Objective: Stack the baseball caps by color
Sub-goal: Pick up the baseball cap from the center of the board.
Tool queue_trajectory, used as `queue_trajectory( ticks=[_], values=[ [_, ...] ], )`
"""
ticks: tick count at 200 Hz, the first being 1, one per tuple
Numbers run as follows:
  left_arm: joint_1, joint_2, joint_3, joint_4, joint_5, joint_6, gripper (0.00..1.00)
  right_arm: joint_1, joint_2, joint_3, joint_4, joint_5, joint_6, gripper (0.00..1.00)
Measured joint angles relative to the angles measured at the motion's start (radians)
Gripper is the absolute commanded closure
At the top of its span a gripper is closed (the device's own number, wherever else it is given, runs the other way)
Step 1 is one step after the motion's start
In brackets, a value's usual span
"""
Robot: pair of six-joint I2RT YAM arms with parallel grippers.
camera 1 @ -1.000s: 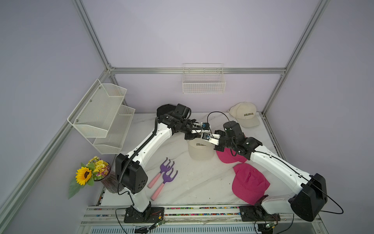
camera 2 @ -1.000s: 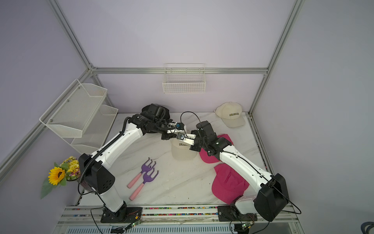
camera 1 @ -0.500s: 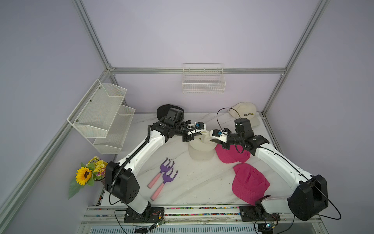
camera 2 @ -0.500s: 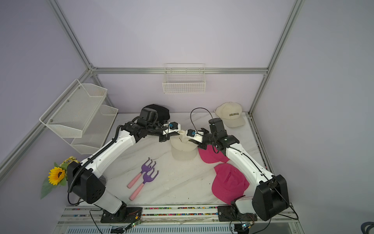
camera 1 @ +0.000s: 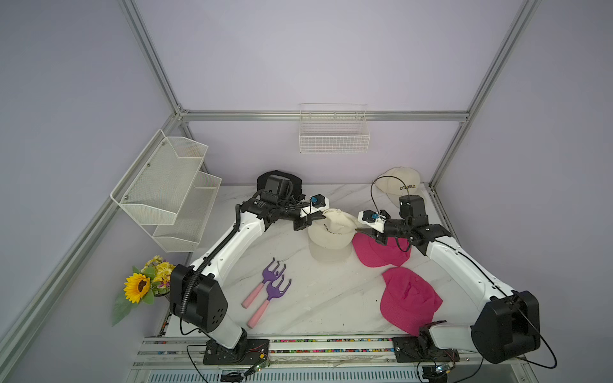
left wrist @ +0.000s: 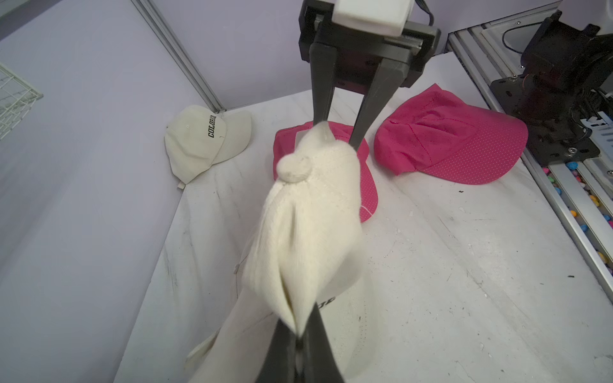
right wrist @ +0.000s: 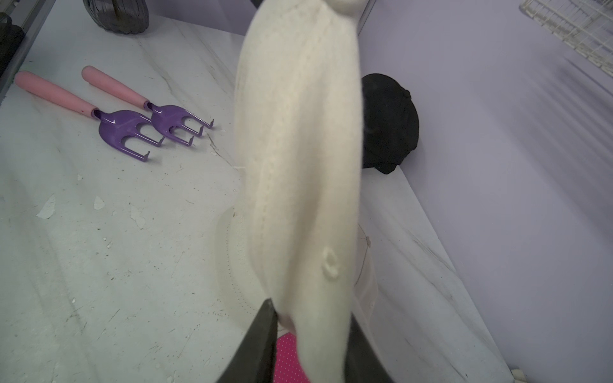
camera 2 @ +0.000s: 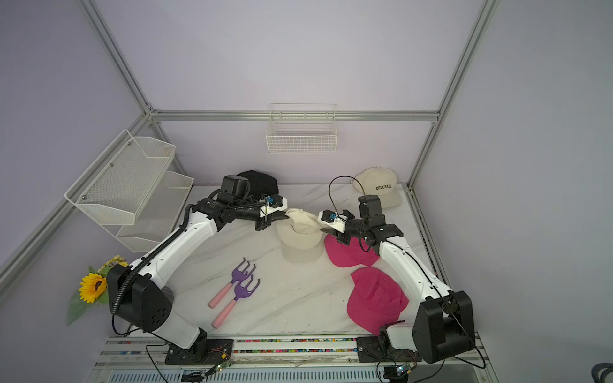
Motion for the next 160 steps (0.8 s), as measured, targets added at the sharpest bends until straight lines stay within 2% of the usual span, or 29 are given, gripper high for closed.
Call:
queue_trajectory(
  ticks=[40,47,55,113,160],
  values=[
    [0.000,0.000,0.000,0.000,0.004,0.000,1.00,-0.006,0.000,0.000,0.000,0.001,-0.003,0.74],
    [0.000,0.000,0.000,0.000,0.005,0.000,1.00,-0.006,0.000,0.000,0.000,0.001,-0.003,0.80],
    [0.000,0.000,0.000,0.000,0.006,0.000,1.00,-0.007,0.001,0.000,0.000,0.001,-0.003,1.00],
    [0.007,-0.010,-0.074,0.054,0.009,-0.068,1.00,-0.010,0.048,0.007,-0.005,-0.018,0.002,1.00],
    [0.013,-0.006,-0.181,0.078,0.006,-0.169,1.00,-0.011,0.212,0.054,-0.070,-0.056,-0.027,1.00]
  ],
)
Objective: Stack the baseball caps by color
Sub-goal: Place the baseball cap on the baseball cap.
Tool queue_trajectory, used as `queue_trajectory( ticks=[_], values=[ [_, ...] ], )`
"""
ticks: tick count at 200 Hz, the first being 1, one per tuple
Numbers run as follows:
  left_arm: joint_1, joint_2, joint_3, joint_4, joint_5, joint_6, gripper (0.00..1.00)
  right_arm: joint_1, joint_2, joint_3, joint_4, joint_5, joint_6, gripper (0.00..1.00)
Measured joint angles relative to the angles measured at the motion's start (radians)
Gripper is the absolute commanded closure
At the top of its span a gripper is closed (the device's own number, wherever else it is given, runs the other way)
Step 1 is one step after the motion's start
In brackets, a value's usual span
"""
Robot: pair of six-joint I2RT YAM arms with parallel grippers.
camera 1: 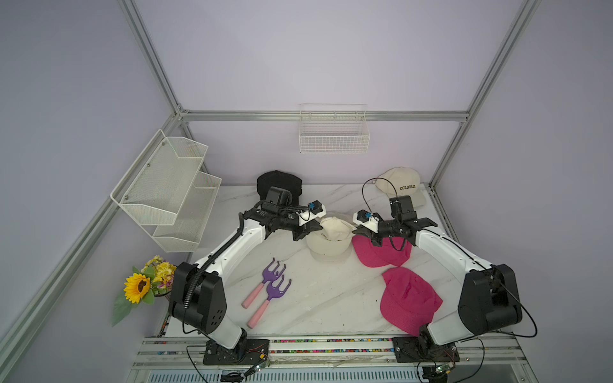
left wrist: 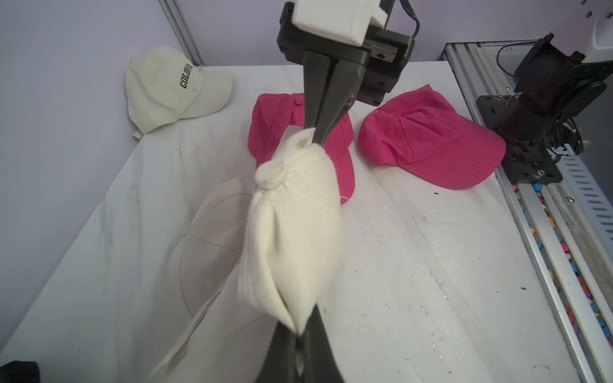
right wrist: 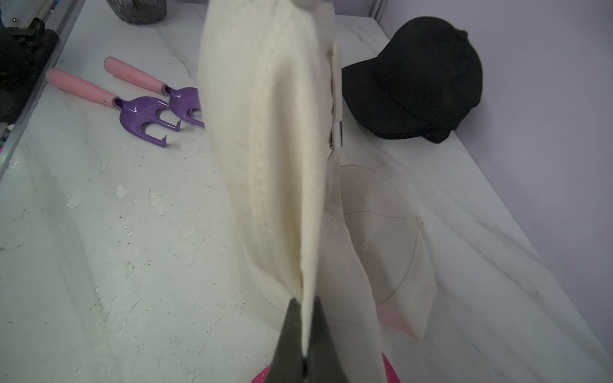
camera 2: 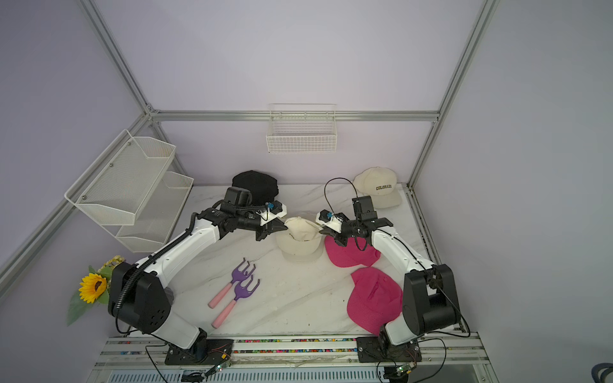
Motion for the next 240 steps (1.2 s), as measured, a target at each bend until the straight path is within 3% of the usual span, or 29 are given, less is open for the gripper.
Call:
queue_trajectory(
  ticks=[28,91,104,118,149,162,201,240],
  values=[
    [0.003,0.060,0.026,-0.015,-0.002,-0.016,1.00,-0.012,0.083,0.043,-0.029,-0.011,-0.020,1.00],
    [0.023,0.294,0.253,-0.119,0.042,0.019,1.00,-0.066,0.247,0.191,-0.090,-0.016,-0.072,1.00],
    [0.027,0.320,0.262,-0.126,0.045,0.023,1.00,-0.065,0.243,0.176,-0.074,-0.011,-0.060,0.87],
    [0.030,0.338,0.262,-0.137,0.045,0.024,1.00,-0.064,0.200,0.116,0.009,0.018,-0.003,0.74],
    [0.037,0.357,0.262,-0.143,0.032,0.023,1.00,-0.029,-0.049,-0.146,0.376,0.270,0.209,0.67],
    [0.041,0.376,0.272,-0.149,0.029,0.016,1.00,0.015,-0.171,-0.249,0.561,0.397,0.290,0.49],
    [0.052,0.443,0.307,-0.152,0.023,-0.011,1.00,0.225,-0.426,-0.461,0.885,0.565,0.294,0.47],
    [0.065,0.474,0.324,-0.152,0.016,-0.031,1.00,0.431,-0.430,-0.591,0.999,0.694,0.210,0.46]
  ],
)
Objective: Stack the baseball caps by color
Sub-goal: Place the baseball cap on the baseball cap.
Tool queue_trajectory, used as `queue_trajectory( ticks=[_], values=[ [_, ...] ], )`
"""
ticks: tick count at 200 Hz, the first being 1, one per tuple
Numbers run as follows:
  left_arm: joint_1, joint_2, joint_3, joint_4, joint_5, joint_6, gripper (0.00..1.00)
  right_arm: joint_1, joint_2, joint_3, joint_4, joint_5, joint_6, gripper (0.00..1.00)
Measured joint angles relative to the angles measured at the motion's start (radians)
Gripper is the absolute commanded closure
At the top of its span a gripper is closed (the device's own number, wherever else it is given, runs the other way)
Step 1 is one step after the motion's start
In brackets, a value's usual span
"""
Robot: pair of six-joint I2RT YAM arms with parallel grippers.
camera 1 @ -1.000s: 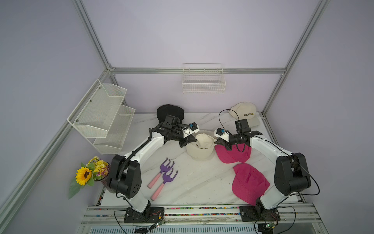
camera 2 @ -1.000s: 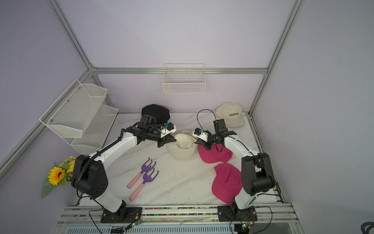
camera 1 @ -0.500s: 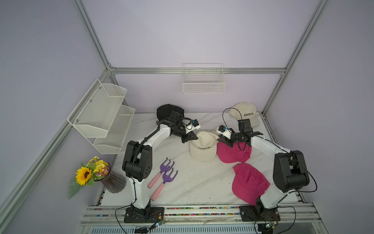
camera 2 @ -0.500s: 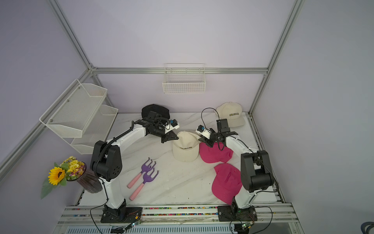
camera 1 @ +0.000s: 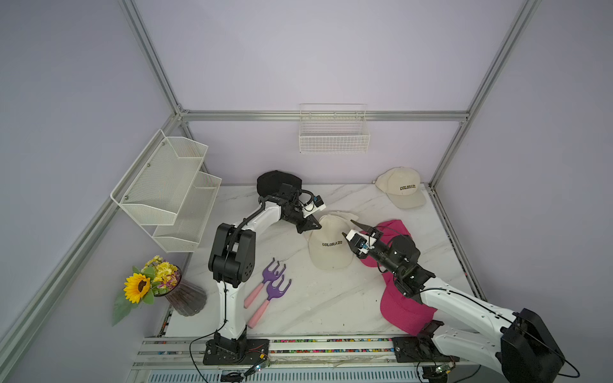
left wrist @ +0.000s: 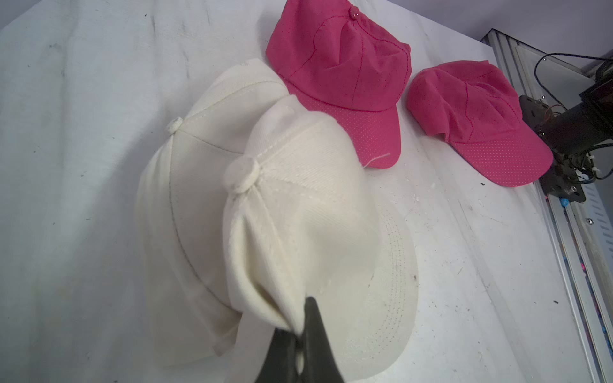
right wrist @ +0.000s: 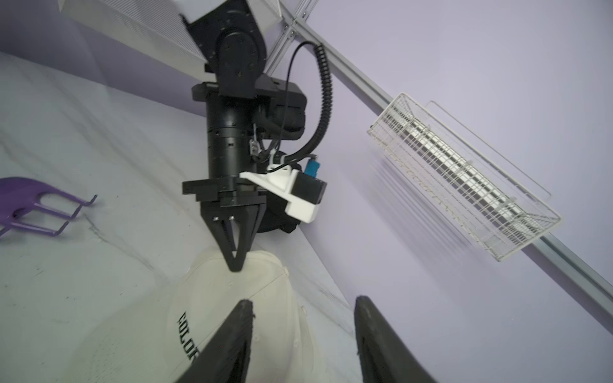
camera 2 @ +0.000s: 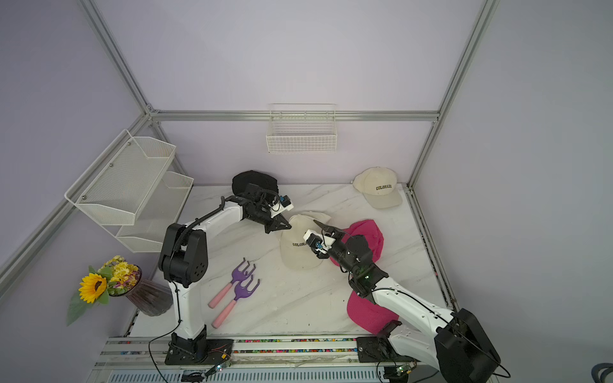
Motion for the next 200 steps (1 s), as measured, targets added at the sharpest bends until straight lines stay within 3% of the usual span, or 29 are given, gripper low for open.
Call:
queue_trajectory(
  ticks=[77,159,200],
  values=[
    [0.007,0.057,0.014,-0.009,-0.005,-0.006,1.00,0.253,0.131,-0.122,0.005,0.159,-0.198,0.45],
    [0.007,0.063,0.031,-0.029,-0.005,-0.005,1.00,0.297,0.425,-0.138,0.070,0.336,-0.305,0.45],
    [0.009,0.064,0.031,-0.035,0.000,-0.005,1.00,0.297,0.525,-0.148,0.227,0.425,-0.357,0.48]
  ],
)
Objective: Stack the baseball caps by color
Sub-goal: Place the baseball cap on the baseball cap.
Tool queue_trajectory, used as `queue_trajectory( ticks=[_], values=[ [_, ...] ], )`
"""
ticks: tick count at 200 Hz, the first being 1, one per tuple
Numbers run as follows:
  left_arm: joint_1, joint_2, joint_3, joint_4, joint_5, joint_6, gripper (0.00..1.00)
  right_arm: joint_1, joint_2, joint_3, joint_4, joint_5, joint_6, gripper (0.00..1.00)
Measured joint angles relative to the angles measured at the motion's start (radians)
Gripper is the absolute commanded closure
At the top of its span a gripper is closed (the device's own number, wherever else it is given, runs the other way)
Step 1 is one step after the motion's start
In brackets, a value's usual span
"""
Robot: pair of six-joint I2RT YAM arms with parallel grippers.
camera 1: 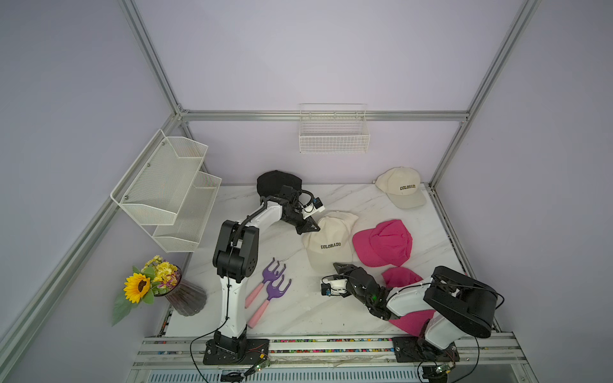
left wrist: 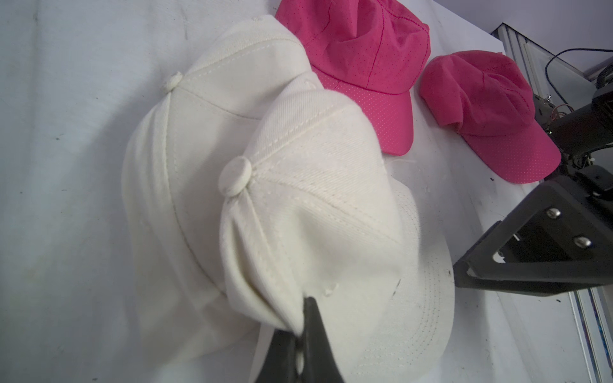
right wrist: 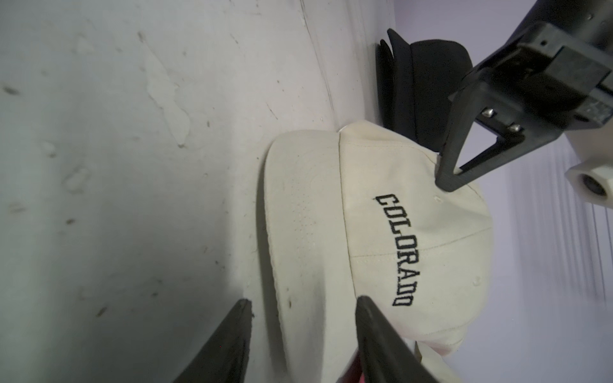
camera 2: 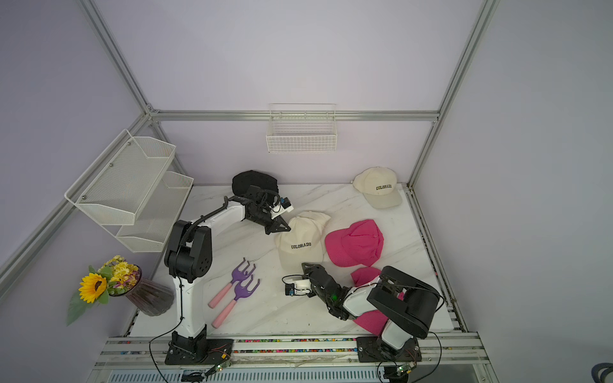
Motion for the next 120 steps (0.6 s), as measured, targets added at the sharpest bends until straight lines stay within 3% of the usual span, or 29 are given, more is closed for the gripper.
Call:
queue_trajectory(
  ticks=[33,64,89,120],
  values=[
    [0.002,0.000,0.000,-0.001,0.007,0.000,1.00,0.000,0.094,-0.001,0.120,0.061,-0.031,0.57],
    [0.002,0.000,0.000,-0.004,0.010,0.000,1.00,0.000,0.114,-0.001,0.191,0.085,-0.042,0.86],
    [0.003,0.000,0.007,-0.011,0.023,0.000,1.00,0.000,0.070,-0.002,0.190,0.087,-0.033,1.00],
    [0.003,-0.017,0.007,-0.012,0.042,0.000,1.00,0.001,-0.058,-0.002,0.117,0.066,-0.013,1.00]
  ],
)
